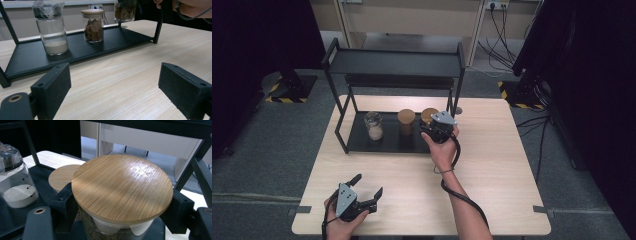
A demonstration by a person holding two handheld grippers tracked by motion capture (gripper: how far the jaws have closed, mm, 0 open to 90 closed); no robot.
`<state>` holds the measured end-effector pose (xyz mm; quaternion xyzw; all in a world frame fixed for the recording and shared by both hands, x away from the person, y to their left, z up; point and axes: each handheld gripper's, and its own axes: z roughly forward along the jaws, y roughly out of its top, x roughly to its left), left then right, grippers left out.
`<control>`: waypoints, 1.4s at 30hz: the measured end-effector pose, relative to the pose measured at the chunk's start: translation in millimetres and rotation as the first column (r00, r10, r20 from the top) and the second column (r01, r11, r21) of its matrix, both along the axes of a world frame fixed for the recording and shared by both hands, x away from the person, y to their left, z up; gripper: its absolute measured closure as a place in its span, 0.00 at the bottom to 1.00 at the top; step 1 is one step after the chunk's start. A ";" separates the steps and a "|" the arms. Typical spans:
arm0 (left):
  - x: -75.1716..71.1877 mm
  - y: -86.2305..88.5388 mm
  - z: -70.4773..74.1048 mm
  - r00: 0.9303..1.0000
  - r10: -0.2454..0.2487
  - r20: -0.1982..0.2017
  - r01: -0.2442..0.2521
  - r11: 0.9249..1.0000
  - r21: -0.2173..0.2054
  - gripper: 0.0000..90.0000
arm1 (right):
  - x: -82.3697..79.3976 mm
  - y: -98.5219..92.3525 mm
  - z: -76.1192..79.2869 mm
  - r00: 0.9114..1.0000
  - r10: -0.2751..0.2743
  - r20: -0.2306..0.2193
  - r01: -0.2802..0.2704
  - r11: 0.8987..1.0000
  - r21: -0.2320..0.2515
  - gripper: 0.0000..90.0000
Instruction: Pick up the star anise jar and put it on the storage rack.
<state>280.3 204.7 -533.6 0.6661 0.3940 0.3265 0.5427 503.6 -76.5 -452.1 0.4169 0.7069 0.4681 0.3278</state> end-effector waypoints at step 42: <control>-0.3 0.3 0.0 1.000 -0.003 -0.001 0.003 1.000 -0.001 0.12 | 23.0 11.1 -8.5 0.999 -0.033 -0.031 0.033 0.999 -0.003 0.29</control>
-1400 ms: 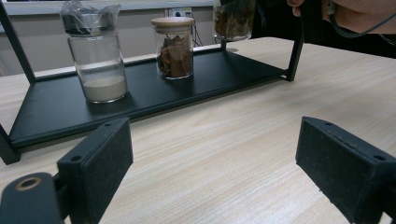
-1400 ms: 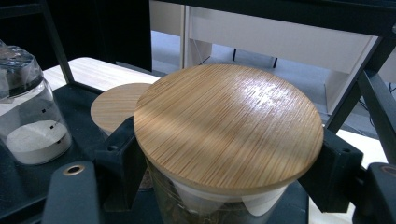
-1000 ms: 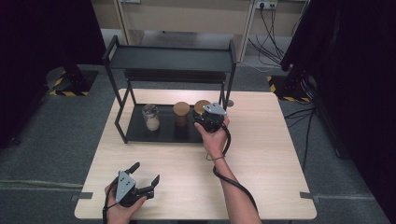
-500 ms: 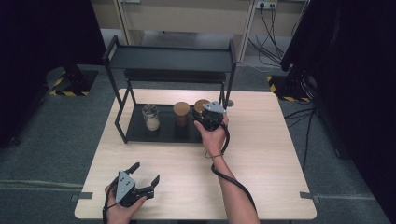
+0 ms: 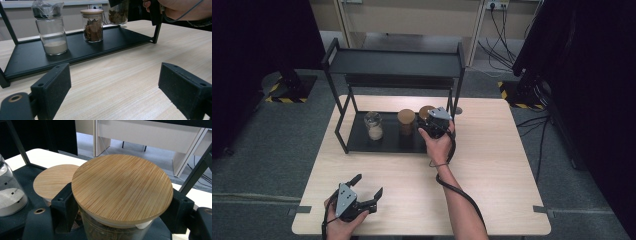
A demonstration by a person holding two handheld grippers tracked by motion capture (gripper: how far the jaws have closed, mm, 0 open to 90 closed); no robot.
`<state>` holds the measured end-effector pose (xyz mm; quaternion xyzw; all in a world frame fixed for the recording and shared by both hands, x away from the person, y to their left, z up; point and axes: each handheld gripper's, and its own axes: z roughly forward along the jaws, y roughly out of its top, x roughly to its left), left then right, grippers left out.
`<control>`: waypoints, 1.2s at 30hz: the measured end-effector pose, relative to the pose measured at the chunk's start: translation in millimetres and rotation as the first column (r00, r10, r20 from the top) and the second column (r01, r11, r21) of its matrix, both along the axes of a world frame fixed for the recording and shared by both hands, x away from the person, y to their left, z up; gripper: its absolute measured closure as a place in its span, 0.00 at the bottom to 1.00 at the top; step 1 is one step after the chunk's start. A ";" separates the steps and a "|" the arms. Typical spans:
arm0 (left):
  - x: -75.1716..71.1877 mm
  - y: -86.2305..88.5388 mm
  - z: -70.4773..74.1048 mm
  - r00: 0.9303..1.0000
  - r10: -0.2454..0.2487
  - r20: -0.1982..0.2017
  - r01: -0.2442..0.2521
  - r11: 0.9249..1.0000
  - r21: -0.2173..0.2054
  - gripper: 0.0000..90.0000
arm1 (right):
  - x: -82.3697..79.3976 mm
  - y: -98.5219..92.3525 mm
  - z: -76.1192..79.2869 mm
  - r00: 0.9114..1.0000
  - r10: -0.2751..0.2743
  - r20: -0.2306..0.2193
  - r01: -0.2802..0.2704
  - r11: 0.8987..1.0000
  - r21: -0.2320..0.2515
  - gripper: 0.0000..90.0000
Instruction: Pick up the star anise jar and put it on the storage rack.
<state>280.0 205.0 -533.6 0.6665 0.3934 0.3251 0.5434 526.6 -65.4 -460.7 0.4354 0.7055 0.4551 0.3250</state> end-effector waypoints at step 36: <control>0.0 0.1 0.0 1.000 -0.002 0.000 0.002 1.000 -0.002 0.12 | 15.1 -1.0 -12.6 0.999 -0.034 -0.037 0.033 0.999 -0.001 0.29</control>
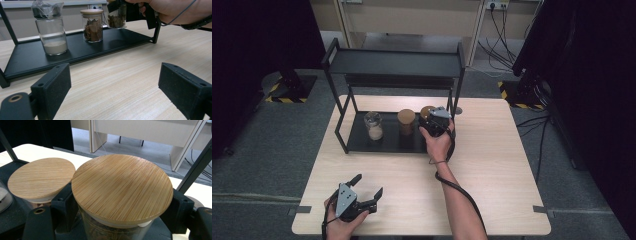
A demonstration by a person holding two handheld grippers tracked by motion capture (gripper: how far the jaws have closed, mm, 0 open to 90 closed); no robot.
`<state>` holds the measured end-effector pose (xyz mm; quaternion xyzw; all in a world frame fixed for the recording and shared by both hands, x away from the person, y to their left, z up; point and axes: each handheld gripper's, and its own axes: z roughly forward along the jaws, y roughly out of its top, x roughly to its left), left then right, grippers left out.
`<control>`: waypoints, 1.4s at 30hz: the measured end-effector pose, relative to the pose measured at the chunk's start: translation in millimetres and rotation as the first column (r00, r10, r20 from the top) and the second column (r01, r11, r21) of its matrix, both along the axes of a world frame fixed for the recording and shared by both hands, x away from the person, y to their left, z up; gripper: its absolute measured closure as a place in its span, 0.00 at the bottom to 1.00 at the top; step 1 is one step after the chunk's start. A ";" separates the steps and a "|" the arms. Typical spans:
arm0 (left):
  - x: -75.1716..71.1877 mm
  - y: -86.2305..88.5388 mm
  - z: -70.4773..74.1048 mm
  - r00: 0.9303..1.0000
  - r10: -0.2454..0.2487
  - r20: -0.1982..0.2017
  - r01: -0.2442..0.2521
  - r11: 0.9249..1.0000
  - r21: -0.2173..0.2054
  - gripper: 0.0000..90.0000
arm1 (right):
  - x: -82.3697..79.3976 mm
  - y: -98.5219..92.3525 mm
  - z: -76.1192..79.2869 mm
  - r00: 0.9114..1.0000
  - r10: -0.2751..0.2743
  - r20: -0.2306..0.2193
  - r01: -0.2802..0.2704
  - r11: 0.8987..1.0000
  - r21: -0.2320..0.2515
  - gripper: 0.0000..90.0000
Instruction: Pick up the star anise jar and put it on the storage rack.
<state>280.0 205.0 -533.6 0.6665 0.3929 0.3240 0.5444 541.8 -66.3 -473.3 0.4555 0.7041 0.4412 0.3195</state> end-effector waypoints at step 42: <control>-0.2 0.0 0.0 1.000 -0.002 -0.001 0.002 1.000 0.000 0.12 | 6.6 5.2 -19.0 0.998 -0.013 -0.057 0.012 1.000 -0.016 0.29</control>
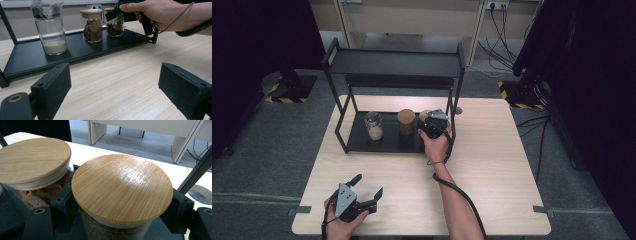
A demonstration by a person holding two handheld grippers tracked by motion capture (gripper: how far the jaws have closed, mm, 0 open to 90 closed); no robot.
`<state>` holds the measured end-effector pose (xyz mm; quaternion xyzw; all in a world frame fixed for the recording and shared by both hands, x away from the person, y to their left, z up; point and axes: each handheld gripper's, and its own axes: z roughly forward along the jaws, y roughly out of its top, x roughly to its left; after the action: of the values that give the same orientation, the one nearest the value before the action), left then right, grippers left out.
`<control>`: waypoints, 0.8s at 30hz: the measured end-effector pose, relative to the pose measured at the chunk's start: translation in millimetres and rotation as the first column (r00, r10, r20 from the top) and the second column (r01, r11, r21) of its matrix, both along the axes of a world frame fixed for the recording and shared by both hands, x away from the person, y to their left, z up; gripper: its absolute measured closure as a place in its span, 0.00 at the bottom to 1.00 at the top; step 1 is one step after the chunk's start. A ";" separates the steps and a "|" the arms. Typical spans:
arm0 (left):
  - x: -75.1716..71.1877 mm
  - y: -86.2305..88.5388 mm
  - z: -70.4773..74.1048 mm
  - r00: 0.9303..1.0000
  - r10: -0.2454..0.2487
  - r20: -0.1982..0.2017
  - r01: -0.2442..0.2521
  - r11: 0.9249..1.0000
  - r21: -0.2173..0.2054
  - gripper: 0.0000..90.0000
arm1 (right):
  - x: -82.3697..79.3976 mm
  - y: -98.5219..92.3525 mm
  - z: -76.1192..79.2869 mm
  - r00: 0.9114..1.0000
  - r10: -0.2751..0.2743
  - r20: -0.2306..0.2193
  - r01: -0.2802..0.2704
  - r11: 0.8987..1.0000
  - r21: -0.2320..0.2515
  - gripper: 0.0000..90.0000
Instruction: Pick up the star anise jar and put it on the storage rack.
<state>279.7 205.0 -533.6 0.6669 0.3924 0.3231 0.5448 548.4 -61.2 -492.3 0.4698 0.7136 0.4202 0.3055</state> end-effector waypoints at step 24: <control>-0.2 -0.2 0.0 1.000 0.000 0.002 0.000 1.000 0.001 0.12 | 1.3 -0.1 -4.4 1.000 -0.021 0.005 0.021 1.000 0.012 0.29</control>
<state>279.5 204.8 -533.6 0.6671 0.3917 0.3238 0.5448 549.7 -61.2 -496.7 0.4779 0.7054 0.4225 0.3090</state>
